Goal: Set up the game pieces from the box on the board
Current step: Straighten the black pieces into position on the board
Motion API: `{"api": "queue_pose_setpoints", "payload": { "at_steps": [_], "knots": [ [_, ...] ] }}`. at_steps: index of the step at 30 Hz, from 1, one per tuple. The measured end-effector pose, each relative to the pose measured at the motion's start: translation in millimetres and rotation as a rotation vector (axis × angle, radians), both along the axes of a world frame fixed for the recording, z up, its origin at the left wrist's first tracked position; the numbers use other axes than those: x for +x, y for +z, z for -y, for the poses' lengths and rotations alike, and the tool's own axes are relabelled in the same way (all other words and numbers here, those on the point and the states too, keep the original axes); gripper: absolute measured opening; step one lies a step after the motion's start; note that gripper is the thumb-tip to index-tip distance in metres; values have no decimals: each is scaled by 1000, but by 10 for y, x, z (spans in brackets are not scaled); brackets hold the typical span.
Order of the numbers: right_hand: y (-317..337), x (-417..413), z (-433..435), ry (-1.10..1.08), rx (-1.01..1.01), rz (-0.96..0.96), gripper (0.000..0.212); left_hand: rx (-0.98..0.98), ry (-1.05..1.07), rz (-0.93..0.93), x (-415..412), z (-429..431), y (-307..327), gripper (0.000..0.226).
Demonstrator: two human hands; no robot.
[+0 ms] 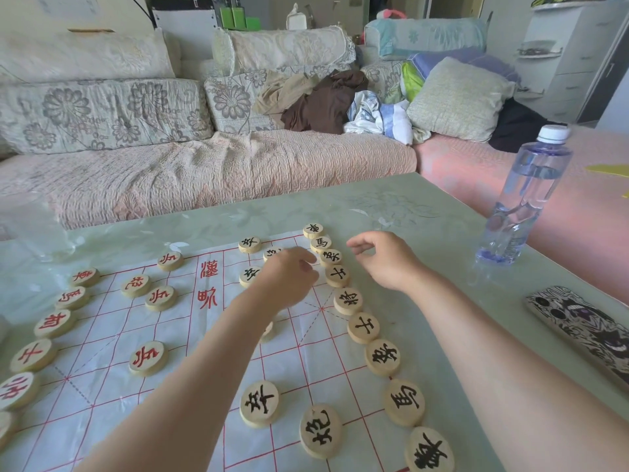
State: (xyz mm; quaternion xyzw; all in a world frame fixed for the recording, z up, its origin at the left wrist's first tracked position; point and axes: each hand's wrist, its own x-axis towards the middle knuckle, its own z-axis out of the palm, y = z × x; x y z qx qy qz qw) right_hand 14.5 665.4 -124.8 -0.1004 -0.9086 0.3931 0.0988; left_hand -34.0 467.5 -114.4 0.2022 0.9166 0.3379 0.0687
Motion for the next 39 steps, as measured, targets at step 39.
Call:
{"api": "queue_pose_setpoints", "payload": {
  "at_steps": [39],
  "knots": [
    [-44,-480,-36,143,-38,80,38,-28,46,-90,-379,-308,-217,28]
  ]
}}
